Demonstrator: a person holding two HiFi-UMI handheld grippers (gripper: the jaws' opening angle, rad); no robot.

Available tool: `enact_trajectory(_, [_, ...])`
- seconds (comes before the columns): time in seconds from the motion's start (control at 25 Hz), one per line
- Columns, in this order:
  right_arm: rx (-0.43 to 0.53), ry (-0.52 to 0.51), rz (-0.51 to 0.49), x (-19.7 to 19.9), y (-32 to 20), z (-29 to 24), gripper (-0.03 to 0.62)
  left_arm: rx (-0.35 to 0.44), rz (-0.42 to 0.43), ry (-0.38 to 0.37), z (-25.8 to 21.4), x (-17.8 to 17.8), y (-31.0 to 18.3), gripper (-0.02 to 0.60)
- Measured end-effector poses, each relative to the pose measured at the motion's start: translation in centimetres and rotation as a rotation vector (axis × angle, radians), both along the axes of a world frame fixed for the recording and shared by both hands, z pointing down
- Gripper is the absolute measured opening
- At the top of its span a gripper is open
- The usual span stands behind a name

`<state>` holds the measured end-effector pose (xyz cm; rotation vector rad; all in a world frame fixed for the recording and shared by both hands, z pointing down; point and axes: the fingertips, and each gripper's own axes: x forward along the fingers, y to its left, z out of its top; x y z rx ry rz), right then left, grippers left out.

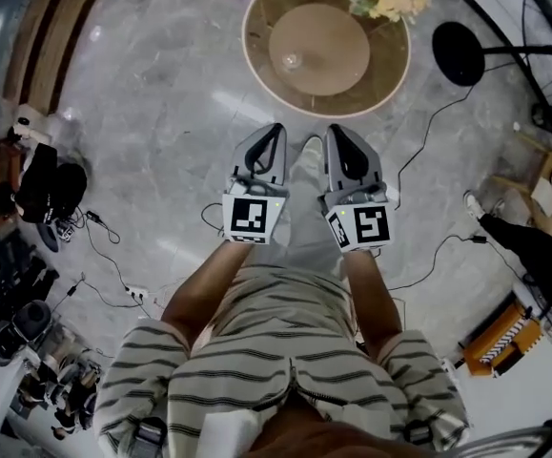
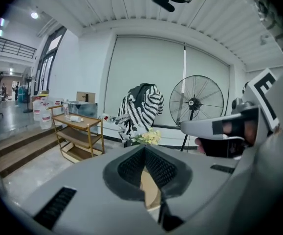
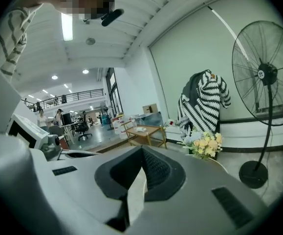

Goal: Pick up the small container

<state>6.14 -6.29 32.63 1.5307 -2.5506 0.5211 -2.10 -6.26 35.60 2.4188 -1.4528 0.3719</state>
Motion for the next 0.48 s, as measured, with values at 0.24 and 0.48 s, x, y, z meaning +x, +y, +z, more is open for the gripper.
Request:
enact_trajectory(0.24, [-0.046, -0.004, -0.004, 0.8, -1.9, 4.3, 0.009, -0.033, -0.055, 0.015, 4.0, 0.4, -2.8, 0.002])
enact_trajectory(0.48, [-0.098, -0.059, 0.037, 1.8, -3.6, 8.3, 0.009, -0.057, -0.086, 0.019, 8.0, 1.0, -4.2, 0.002])
